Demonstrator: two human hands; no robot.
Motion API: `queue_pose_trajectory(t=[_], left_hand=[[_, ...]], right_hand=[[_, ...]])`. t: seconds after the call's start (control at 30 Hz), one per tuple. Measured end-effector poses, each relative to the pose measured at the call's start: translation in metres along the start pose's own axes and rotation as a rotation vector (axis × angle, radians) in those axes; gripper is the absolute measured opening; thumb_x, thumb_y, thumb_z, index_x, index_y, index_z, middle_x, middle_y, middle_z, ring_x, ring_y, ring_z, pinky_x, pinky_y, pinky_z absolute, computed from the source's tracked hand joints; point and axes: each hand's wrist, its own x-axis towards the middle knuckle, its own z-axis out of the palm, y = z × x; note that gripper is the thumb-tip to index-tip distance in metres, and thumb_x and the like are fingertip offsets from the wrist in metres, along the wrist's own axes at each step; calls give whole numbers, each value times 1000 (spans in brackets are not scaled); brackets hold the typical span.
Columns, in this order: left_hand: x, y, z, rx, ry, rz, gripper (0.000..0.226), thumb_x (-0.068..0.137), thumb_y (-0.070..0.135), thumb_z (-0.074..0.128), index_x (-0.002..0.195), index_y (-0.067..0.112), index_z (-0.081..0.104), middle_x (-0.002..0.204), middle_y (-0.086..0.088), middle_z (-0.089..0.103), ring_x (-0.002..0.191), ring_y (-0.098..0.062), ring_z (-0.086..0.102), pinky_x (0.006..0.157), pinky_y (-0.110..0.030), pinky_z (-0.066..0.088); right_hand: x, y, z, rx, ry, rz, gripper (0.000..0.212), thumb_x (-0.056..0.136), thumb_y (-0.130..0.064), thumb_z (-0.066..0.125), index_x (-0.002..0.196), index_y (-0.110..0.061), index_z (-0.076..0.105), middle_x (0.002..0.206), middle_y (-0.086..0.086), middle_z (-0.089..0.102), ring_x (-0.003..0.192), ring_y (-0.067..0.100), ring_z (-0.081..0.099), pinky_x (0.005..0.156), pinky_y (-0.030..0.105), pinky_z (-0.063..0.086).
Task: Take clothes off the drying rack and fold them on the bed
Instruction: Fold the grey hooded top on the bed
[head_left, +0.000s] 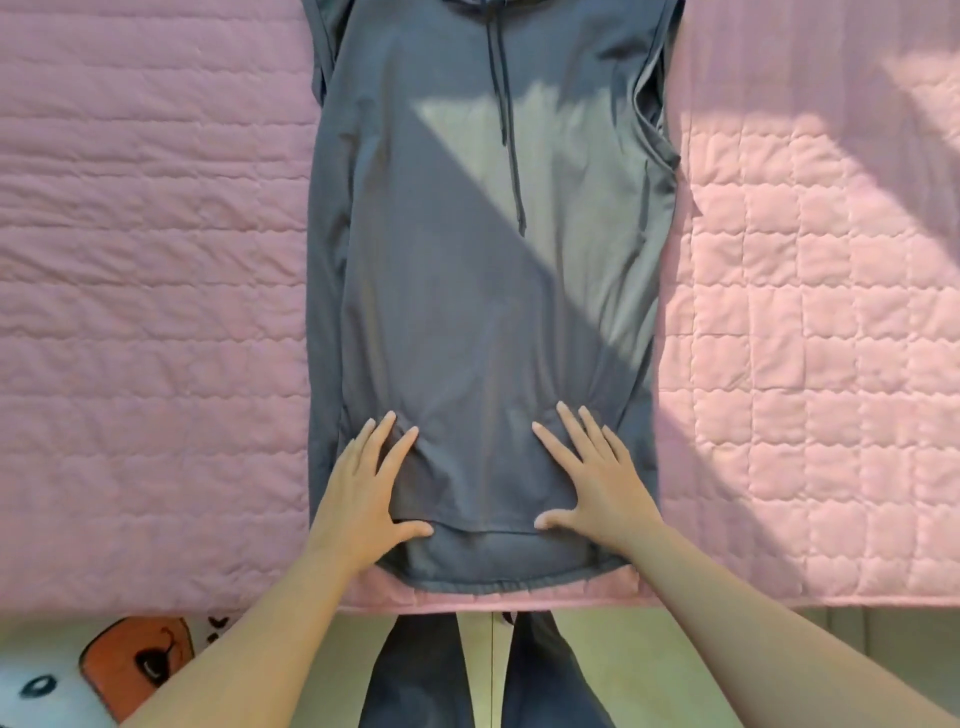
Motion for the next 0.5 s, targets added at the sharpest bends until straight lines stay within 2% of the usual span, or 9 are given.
queue_pose_trajectory(t=[0.07,0.1,0.17,0.23,0.3,0.4,0.5], left_hand=[[-16,-2,9,46,-18,-10,121,59,62,80,153,35,9,161,2,0,149,-23,5,120,-43,16],[-22,-2,11,42,13,-34,118,59,57,83,153,34,14,159,-1,8,146,-26,14,118,-45,23],[-27,-4,13,26,130,-96,102,65,42,85,149,29,28,147,-8,30,133,-31,37,108,-48,38],[-32,-6,14,42,239,-146,85,68,18,84,141,23,42,132,-11,43,117,-34,47,96,-49,44],[-37,-8,12,53,313,-182,77,66,-2,77,134,18,49,124,-14,46,108,-36,50,88,-50,46],[-42,-8,6,10,353,-191,67,66,-15,65,126,11,54,123,-17,44,107,-38,46,80,-51,50],[-44,-5,-1,24,344,-169,58,67,-18,61,118,10,58,118,-16,46,101,-37,46,66,-48,50]], right_hand=[[-17,3,14,-95,-10,-34,118,62,-68,69,152,-42,-2,160,-6,-18,147,19,-17,118,38,-4],[-25,6,19,-116,10,-35,116,62,-63,73,152,-40,5,162,-4,-9,149,21,-7,118,39,1],[-36,10,24,-108,121,-37,100,63,-45,80,148,-32,30,159,1,22,146,25,22,113,40,20],[-46,15,31,-79,268,-59,72,62,-17,80,129,-21,55,140,6,50,126,29,50,98,41,43],[-53,21,33,-51,362,-60,50,62,3,72,108,-15,64,113,6,61,100,31,61,77,39,52],[-61,30,26,-75,416,-1,26,61,6,59,77,-14,61,75,3,56,68,30,56,53,36,43],[-70,33,15,-60,473,76,23,55,7,51,65,-14,54,64,2,50,61,29,49,52,32,31]])
